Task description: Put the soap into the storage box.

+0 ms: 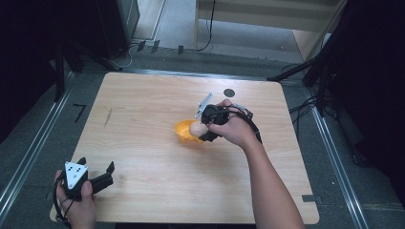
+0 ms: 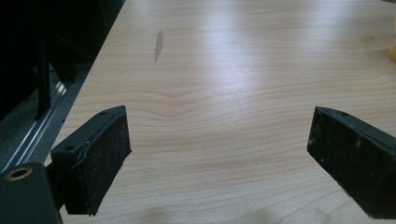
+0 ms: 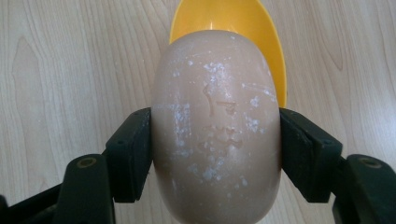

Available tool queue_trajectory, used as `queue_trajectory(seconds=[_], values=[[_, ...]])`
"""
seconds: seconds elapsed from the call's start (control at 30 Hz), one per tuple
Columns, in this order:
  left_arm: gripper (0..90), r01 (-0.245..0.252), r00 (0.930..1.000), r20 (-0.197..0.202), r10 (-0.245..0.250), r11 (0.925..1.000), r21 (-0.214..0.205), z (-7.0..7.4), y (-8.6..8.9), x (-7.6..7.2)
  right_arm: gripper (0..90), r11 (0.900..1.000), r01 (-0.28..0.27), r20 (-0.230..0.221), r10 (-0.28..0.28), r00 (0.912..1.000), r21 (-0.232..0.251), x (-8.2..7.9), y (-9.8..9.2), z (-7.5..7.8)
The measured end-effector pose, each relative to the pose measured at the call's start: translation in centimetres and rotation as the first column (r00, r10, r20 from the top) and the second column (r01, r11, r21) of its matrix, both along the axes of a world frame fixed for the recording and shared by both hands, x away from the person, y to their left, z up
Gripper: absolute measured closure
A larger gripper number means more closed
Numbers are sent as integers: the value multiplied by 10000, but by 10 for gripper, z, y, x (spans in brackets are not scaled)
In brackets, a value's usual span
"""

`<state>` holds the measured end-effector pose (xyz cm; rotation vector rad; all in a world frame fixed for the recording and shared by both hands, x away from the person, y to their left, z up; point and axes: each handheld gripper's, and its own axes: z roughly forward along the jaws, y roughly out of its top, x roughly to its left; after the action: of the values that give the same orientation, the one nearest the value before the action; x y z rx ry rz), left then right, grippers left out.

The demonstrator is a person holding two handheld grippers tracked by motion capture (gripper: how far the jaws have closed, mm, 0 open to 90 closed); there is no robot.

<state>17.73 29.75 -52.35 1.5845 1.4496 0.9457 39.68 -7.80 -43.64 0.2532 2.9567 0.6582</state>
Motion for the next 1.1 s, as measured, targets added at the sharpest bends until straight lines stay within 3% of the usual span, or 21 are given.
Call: queue_trajectory(seconds=[0.3, 0.57, 1.1], values=[[63, 20, 10000, 4, -20, 10000, -2, 0, 0, 0, 335, 9997, -206, -49, 206, 9998, 107, 7, 8, -4], [63, 1, 10000, -20, -1, 10000, -40, 0, 0, 0, 335, 10000, -70, -228, 69, 9997, -61, 13, 12, -11], [63, 10, 10000, 1, -10, 9999, -164, 0, 2, 0, 334, 9970, -588, -250, 576, 9980, -507, 21, 37, -11]])
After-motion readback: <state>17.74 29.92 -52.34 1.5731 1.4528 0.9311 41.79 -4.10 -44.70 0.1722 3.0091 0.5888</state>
